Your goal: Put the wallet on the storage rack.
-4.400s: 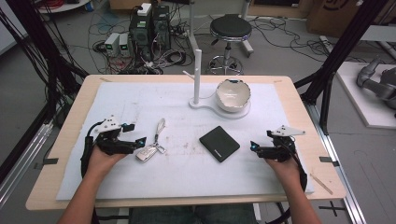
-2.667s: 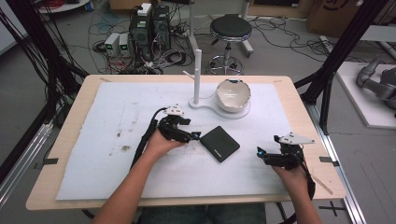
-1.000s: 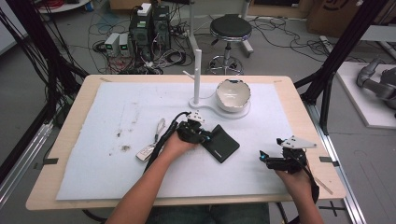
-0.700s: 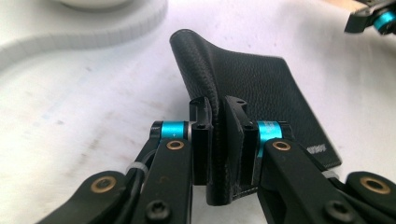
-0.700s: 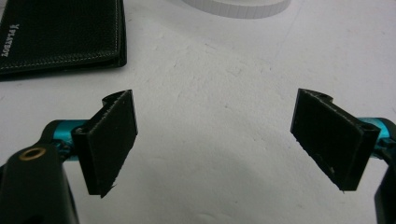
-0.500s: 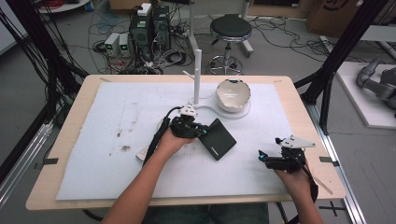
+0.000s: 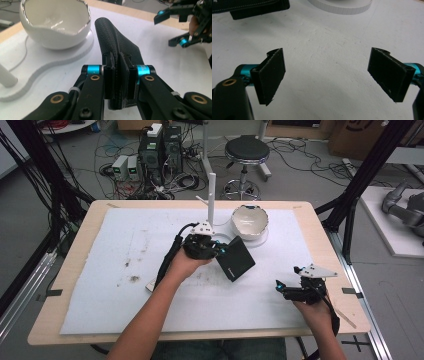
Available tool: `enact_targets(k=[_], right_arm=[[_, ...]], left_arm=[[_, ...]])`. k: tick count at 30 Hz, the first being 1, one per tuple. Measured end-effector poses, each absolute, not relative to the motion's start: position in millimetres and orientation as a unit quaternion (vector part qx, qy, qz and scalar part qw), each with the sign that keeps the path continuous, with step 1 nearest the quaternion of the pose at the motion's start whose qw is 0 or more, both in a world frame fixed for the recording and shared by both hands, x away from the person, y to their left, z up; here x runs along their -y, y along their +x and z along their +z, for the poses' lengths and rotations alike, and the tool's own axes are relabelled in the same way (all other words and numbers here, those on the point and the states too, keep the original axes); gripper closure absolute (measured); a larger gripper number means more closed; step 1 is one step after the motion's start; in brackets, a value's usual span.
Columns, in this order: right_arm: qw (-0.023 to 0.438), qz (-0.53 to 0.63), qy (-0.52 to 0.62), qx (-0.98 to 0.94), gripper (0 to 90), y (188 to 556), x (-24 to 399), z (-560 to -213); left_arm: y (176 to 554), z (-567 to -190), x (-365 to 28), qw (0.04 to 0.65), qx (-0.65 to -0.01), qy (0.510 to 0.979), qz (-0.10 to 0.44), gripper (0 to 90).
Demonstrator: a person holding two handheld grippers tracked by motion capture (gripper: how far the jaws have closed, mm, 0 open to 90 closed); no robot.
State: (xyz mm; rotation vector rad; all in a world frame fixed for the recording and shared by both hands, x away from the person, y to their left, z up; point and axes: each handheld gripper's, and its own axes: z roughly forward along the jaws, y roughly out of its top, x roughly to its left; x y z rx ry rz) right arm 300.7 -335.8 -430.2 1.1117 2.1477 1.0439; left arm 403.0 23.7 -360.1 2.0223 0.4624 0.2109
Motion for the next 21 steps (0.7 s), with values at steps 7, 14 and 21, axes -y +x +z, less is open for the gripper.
enact_targets(k=[7, 14, 21], right_arm=[[0.250, 0.386, 0.406, -0.789, 14.7, 301.4, 334.4, -430.2], [0.246, 0.386, 0.404, -0.792, 14.7, 300.1, 333.1, -430.9], [0.248, 0.389, 0.400, -0.792, 14.7, 300.0, 329.9, -429.5]], left_arm=[[412.4, -336.7, -15.6, 0.502, -0.185, 0.839, 0.102, 82.2], [429.0, -311.9, -10.4, 0.500, -0.186, 0.837, 0.119, 82.2], [446.3, -297.3, -4.2, 0.500, -0.182, 0.837, 0.123, 82.1]])
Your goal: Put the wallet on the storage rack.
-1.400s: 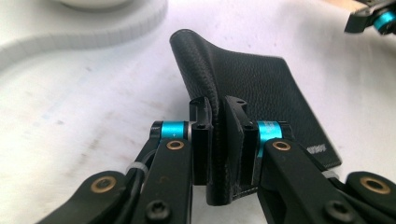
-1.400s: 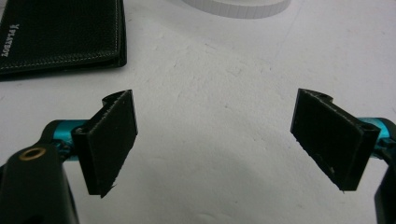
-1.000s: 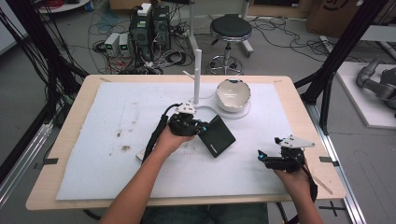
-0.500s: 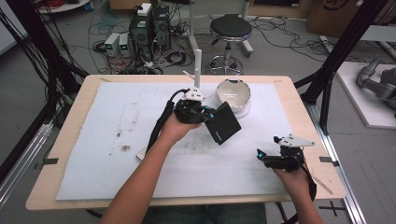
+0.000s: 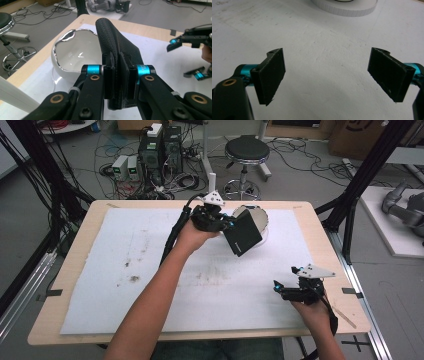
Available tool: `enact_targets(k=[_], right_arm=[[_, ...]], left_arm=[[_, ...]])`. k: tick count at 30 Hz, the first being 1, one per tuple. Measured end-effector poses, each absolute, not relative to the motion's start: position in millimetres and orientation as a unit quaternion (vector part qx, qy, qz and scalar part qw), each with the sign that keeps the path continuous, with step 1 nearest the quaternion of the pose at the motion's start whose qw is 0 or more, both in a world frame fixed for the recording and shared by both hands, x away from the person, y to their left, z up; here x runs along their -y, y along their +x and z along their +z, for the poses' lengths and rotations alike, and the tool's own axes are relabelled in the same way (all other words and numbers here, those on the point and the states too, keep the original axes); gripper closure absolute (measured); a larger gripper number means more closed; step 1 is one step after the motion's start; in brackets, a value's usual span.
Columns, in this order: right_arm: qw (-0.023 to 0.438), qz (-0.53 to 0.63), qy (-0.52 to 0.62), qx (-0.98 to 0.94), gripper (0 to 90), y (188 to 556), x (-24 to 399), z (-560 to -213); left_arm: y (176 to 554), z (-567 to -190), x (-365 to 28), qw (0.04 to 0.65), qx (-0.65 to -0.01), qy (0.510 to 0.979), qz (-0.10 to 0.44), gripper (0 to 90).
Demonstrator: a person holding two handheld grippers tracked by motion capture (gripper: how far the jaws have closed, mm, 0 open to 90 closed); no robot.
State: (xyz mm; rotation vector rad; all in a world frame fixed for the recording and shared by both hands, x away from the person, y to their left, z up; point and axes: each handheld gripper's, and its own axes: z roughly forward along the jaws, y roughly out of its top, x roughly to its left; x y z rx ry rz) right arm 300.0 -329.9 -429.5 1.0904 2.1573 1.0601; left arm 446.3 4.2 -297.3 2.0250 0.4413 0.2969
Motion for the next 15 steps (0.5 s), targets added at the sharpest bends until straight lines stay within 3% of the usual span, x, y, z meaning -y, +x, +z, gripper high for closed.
enact_targets(k=[15], right_arm=[[0.246, 0.398, 0.398, -0.789, 14.7, 302.0, 328.1, -428.5]], left_arm=[[483.6, -274.1, 25.7, 0.483, -0.186, 0.842, 0.155, 81.9]])
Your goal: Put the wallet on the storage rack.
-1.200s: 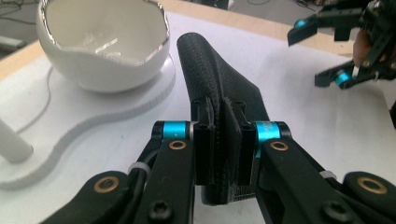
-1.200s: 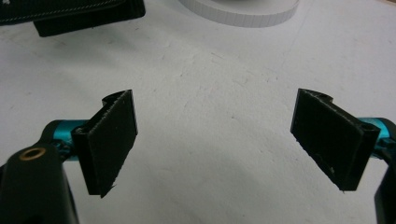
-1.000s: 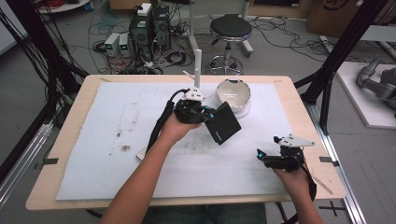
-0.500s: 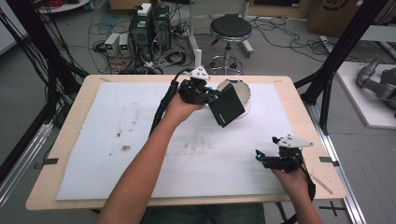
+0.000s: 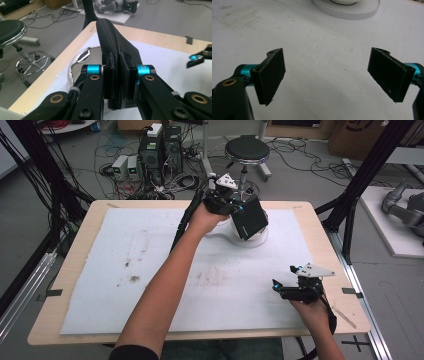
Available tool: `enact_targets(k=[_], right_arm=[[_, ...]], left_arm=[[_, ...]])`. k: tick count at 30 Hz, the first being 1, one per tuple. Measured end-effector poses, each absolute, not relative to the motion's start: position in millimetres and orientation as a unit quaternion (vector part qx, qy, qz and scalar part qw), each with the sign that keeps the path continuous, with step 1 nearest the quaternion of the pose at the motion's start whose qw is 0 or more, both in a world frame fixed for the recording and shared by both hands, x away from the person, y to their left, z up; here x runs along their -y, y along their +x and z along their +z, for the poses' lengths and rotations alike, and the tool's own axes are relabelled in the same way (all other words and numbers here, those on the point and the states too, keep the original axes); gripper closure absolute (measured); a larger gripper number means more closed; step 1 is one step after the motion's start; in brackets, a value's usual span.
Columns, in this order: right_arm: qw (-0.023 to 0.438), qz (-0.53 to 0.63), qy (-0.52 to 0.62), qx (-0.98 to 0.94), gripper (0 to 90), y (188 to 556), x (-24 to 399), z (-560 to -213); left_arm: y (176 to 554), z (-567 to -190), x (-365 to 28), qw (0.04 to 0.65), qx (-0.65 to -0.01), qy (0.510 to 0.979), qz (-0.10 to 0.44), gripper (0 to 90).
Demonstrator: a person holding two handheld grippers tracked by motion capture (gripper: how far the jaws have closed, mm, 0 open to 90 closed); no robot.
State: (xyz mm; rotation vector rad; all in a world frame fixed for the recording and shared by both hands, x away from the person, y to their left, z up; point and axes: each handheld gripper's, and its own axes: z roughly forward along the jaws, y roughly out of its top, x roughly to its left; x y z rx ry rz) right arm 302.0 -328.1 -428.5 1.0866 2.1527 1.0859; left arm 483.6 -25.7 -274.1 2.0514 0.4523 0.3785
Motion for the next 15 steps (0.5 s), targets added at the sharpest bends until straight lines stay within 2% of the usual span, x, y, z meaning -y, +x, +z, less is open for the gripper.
enact_targets(k=[15], right_arm=[[0.247, 0.397, 0.402, -0.787, 14.7, 300.6, 332.0, -428.7]], left_arm=[[518.1, -286.5, 31.2, 0.480, -0.230, 0.829, 0.171, 81.9]])
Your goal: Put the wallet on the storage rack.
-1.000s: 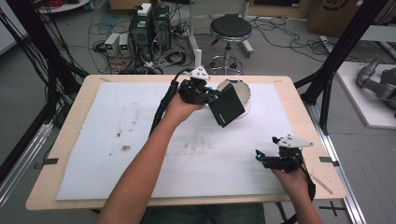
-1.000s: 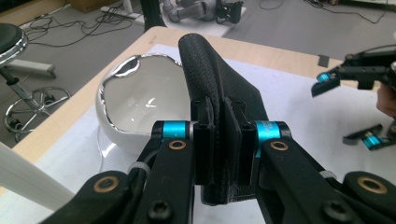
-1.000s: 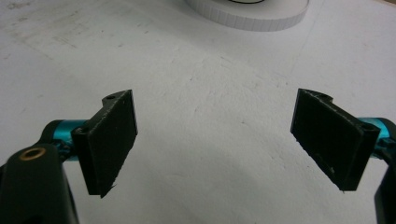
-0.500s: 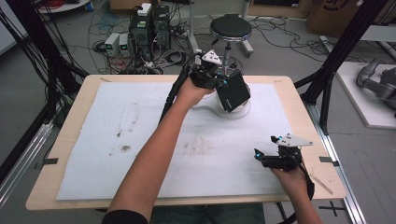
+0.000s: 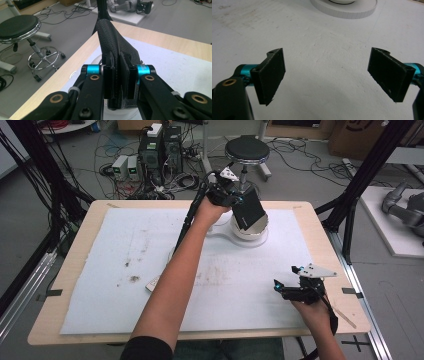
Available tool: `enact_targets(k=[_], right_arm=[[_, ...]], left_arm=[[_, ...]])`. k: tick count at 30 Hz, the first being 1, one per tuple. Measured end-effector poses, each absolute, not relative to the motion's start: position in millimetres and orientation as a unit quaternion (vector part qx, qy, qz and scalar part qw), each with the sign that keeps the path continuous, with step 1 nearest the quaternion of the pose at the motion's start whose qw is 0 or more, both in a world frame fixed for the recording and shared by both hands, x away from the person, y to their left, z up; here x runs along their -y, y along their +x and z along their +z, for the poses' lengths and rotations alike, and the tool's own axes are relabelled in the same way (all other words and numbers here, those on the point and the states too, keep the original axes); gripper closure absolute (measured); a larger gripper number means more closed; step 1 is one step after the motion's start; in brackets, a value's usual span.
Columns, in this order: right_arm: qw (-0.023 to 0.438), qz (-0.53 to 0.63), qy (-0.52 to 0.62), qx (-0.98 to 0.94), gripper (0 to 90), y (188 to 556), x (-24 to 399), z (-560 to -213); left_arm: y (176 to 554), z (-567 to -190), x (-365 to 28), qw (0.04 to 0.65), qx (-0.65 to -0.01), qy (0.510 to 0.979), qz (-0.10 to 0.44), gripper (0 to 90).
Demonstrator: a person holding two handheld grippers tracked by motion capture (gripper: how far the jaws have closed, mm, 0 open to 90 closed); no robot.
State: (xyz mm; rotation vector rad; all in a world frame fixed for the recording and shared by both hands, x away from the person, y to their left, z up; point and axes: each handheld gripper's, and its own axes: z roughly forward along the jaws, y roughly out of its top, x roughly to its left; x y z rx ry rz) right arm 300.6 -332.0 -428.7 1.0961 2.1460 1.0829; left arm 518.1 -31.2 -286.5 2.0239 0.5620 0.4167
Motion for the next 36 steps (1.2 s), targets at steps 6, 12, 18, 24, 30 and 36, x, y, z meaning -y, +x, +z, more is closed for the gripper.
enact_targets(k=[6, 12, 18, 24, 30, 36], right_arm=[[0.245, 0.397, 0.405, -0.787, 14.7, 301.4, 332.1, -429.4], [0.246, 0.396, 0.403, -0.788, 14.7, 302.0, 331.6, -429.9], [0.245, 0.397, 0.403, -0.787, 14.7, 301.4, 331.6, -429.5], [0.245, 0.397, 0.402, -0.788, 14.7, 301.2, 331.9, -429.3], [0.245, 0.397, 0.403, -0.787, 14.7, 301.0, 332.7, -429.5], [0.245, 0.396, 0.401, -0.789, 14.7, 301.8, 331.9, -429.9]], left_arm=[[523.1, -295.8, 38.6, 0.469, -0.237, 0.831, 0.180, 81.8], [521.7, -303.2, 51.2, 0.454, -0.234, 0.838, 0.193, 81.7], [522.6, -308.9, 58.7, 0.441, -0.234, 0.841, 0.206, 81.6], [522.5, -318.7, 65.2, 0.427, -0.234, 0.848, 0.210, 80.9], [522.4, -333.0, 67.4, 0.424, -0.244, 0.848, 0.206, 77.3], [520.2, -326.2, 61.8, 0.440, -0.259, 0.835, 0.205, 52.9]])
